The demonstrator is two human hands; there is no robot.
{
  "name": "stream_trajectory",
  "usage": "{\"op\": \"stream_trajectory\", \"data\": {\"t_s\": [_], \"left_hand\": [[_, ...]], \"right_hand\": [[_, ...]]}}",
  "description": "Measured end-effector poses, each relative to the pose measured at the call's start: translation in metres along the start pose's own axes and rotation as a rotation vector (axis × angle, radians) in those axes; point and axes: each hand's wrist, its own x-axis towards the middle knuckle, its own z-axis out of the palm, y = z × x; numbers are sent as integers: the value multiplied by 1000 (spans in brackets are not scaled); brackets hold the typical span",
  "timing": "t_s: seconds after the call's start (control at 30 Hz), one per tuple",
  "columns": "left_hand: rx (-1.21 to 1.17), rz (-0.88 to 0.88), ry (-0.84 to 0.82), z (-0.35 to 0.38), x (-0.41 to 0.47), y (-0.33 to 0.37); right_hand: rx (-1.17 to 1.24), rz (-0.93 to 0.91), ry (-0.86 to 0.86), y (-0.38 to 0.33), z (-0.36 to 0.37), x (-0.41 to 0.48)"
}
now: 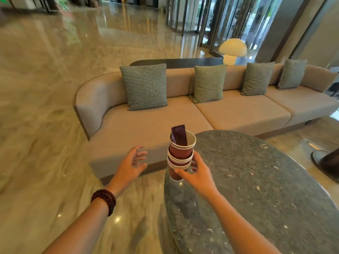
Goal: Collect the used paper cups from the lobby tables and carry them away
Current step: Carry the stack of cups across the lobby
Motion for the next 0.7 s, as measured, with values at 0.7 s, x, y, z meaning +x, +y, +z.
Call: {"op": "stream_trajectory", "data": {"t_s": [0.7], "left_hand": [[41, -102, 363, -287, -122, -46]], "right_hand": [[90, -129, -272, -139, 264, 0]]}}
